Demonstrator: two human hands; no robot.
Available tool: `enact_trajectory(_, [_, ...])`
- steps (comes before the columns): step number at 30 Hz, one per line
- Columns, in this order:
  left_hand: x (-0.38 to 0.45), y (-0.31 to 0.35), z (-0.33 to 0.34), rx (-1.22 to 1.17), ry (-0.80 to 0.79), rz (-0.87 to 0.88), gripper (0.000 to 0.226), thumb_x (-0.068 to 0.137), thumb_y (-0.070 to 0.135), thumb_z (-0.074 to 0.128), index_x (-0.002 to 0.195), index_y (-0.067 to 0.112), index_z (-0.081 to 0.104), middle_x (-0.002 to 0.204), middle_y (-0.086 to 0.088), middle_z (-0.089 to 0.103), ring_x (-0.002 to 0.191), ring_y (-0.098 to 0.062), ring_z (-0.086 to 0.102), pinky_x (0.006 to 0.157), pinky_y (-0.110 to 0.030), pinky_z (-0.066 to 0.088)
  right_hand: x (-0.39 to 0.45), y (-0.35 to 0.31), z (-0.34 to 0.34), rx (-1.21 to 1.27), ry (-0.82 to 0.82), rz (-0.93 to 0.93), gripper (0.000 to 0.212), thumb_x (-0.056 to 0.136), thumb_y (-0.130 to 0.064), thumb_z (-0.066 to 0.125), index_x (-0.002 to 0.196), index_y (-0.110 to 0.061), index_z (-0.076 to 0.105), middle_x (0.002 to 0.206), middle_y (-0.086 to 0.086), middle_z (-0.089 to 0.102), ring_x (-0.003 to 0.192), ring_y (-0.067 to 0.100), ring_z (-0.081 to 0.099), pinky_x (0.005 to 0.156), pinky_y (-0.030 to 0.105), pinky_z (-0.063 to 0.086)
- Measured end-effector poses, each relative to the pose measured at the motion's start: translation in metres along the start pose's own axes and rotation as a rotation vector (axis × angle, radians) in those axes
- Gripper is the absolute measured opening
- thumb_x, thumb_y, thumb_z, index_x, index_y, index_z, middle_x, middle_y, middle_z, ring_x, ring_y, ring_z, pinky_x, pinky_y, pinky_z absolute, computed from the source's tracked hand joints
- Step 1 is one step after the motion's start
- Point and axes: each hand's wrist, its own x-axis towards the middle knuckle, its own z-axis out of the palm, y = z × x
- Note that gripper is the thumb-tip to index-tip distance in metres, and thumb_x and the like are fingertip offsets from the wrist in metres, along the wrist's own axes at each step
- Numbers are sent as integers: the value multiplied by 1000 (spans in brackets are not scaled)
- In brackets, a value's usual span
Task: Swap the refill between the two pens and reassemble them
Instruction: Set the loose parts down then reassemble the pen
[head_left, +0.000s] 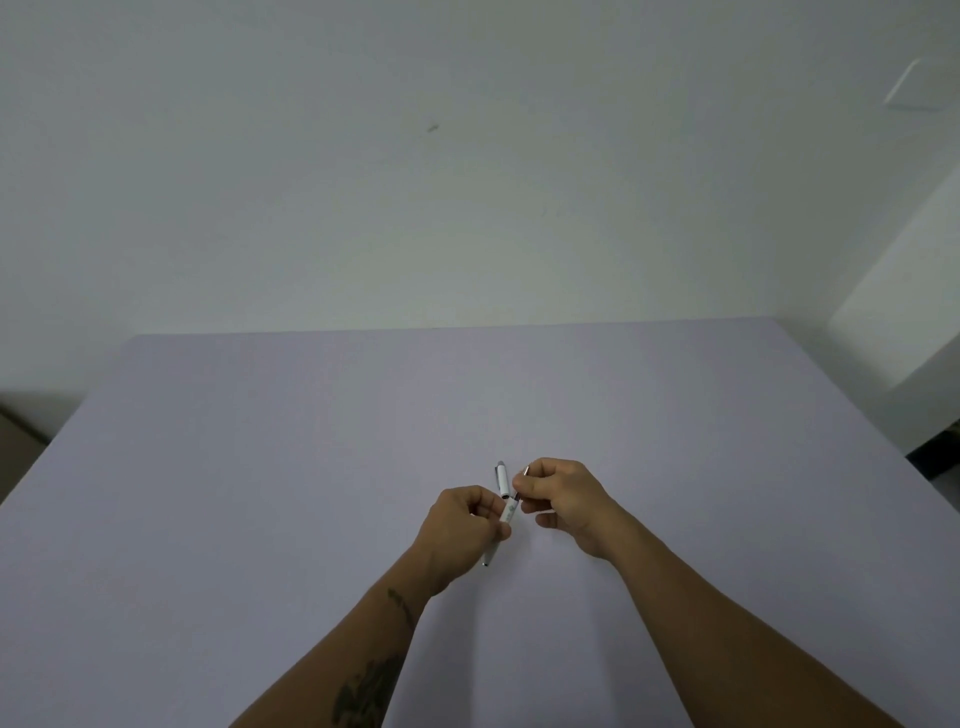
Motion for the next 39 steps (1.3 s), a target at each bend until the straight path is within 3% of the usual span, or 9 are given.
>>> enact_trajectory(3, [1, 0, -2, 4, 12, -3, 14, 80, 4, 71, 77, 18, 69, 78, -6, 63, 75, -22, 57, 84, -48, 57, -1, 1, -2, 35, -23, 10, 10, 91, -17, 67, 91, -14, 76, 77, -5, 74, 75, 13, 64, 67, 28, 52])
enact_trajectory(10, [-1, 0, 1, 7, 2, 7, 13, 81, 4, 70, 79, 17, 69, 80, -6, 63, 75, -22, 57, 84, -46, 56, 1, 1, 3, -8, 48, -1, 18, 88, -16, 70, 72, -13, 62, 75, 1, 69, 70, 15, 62, 61, 27, 49])
enact_trajectory(16, [0, 0, -2, 3, 3, 10, 13, 80, 4, 71, 79, 17, 69, 80, -6, 64, 75, -22, 58, 84, -47, 56, -1, 0, -2, 27, -28, 36, 12, 92, -15, 65, 94, -14, 77, 82, -1, 73, 77, 14, 64, 68, 29, 52])
enact_trajectory(24, [-1, -2, 0, 9, 1, 6, 14, 82, 4, 69, 78, 18, 69, 80, -6, 64, 76, -21, 57, 84, -46, 56, 5, 1, 4, -46, 18, 18, 15, 89, -17, 70, 78, -10, 64, 81, 7, 68, 74, 16, 62, 63, 28, 50])
enact_trajectory(28, [1, -3, -2, -3, 11, 3, 15, 81, 3, 69, 76, 17, 68, 77, -6, 62, 74, -22, 56, 83, -46, 56, 5, 1, 0, 26, -56, 57, 11, 89, -20, 70, 89, -11, 75, 82, 1, 72, 75, 14, 63, 68, 29, 51])
enact_trajectory(31, [3, -4, -1, -4, 17, -9, 16, 80, 4, 70, 74, 19, 68, 76, -6, 62, 72, -21, 56, 78, -41, 55, 8, 2, -2, 39, -56, 67, 11, 90, -17, 69, 91, -9, 76, 81, 1, 72, 76, 14, 63, 68, 28, 51])
enact_trajectory(36, [11, -8, 5, 41, 66, -19, 14, 79, 6, 71, 76, 20, 69, 74, -1, 65, 62, -12, 57, 53, -19, 50, 16, 2, 3, -61, 40, 53, 19, 87, -15, 72, 70, -12, 64, 77, 6, 69, 71, 17, 62, 60, 27, 50])
enact_trajectory(39, [15, -8, 9, 67, 92, -40, 14, 79, 6, 71, 76, 20, 69, 74, 0, 66, 61, -11, 57, 52, -18, 50, 21, 4, 4, -93, 65, 63, 22, 85, -18, 73, 66, -14, 61, 80, 6, 70, 71, 17, 62, 61, 27, 50])
